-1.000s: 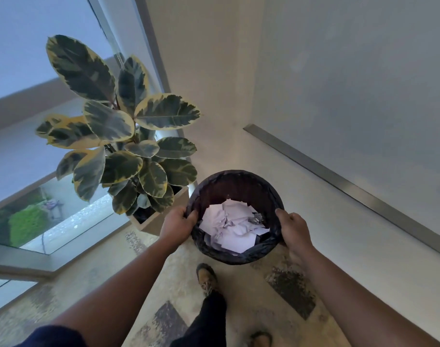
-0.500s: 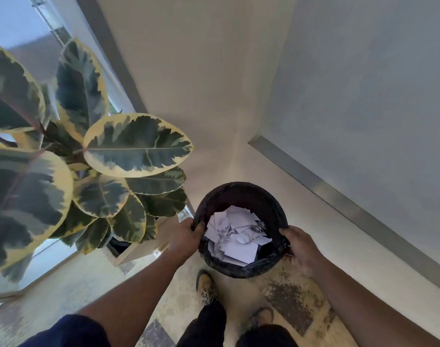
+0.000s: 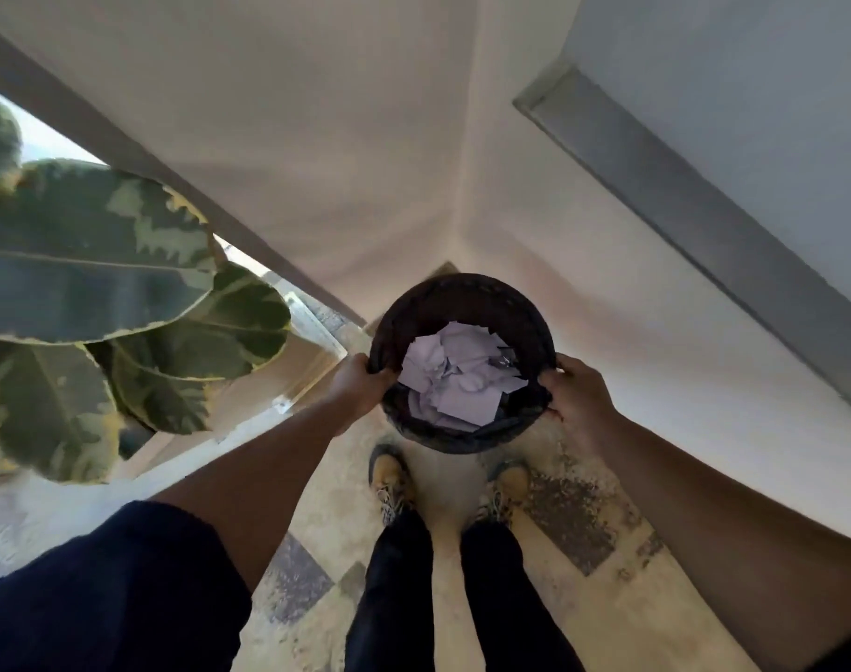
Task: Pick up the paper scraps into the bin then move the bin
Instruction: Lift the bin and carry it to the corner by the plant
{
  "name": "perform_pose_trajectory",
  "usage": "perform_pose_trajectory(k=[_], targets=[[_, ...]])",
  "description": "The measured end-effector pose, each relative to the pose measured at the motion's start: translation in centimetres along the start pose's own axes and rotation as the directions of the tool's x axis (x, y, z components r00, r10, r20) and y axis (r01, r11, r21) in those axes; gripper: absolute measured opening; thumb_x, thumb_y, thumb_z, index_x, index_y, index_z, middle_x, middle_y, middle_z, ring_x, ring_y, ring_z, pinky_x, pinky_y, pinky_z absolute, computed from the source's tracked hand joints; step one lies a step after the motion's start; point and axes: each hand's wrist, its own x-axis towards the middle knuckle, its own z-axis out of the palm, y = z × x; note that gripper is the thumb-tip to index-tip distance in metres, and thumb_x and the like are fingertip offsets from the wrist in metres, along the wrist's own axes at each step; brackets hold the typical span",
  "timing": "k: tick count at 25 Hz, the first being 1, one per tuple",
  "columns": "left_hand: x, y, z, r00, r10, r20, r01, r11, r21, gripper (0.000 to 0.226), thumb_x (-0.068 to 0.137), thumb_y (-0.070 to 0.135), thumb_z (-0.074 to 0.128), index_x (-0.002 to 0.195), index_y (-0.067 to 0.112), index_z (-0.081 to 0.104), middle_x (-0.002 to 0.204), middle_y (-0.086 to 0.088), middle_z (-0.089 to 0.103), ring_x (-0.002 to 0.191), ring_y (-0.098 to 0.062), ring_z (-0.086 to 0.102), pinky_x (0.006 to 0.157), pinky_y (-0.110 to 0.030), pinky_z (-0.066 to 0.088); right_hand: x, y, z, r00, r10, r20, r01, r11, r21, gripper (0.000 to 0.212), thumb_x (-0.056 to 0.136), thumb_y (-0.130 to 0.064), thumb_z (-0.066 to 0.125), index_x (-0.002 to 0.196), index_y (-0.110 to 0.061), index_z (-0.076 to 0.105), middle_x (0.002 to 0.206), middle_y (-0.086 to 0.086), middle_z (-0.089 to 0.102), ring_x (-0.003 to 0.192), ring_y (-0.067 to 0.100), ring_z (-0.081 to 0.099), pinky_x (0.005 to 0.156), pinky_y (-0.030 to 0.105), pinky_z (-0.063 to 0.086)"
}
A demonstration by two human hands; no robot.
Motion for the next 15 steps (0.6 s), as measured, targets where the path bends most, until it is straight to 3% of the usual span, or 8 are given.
perform_pose_trajectory(k=[4,9,12,15], targets=[[7.3,-2.7,2.7,0.995,-0.081,0.066,0.09,0.986,-0.142,0.02,0.094,0.018,0.062,0.113,0.016,0.058,0.112,-0.019,0.069,0.091,-0.028,0.068,0.069,-0.039,0.056,7.1,0.8,3.2,0.997,0.074,0.007,-0.074,0.997,-0.02,0.025,0.096,-0.009,0.056,0.117,-0.019,0.066,0.084,0.014,0.055,0.072,0.027,0.049,0.062,0.036,0.042],[14.0,-2.6,5.3,0.983,-0.165,0.08,0.183,0.885,-0.427,0.027,0.1,0.009,0.059,0.12,0.024,0.049,0.122,-0.008,0.064,0.105,-0.033,0.069,0.065,-0.042,0.061,13.5,1.2,5.8,0.984,0.159,0.078,-0.159,0.987,-0.001,0.037,0.094,-0.004,0.053,0.126,-0.02,0.06,0.11,0.011,0.059,0.1,0.03,0.059,0.082,0.041,0.053],[17.8,-2.8,6.4,0.979,-0.176,0.102,0.203,0.864,-0.461,0.032,0.101,0.005,0.054,0.12,0.031,0.048,0.117,-0.004,0.066,0.095,-0.03,0.071,0.068,-0.042,0.059,16.8,1.4,7.1,0.984,0.158,0.083,-0.16,0.987,0.018,0.039,0.093,-0.002,0.052,0.127,-0.019,0.059,0.117,0.011,0.061,0.106,0.028,0.06,0.074,0.035,0.053],[20.9,-3.7,7.6,0.974,-0.189,0.122,0.225,0.846,-0.483,0.048,0.1,-0.003,0.047,0.133,0.031,0.045,0.12,-0.003,0.064,0.098,-0.032,0.07,0.071,-0.045,0.059,19.2,2.0,8.0,0.982,0.167,0.092,-0.171,0.984,0.04,0.043,0.091,0.0,0.05,0.128,-0.02,0.058,0.124,0.012,0.062,0.114,0.029,0.061,0.075,0.035,0.052]])
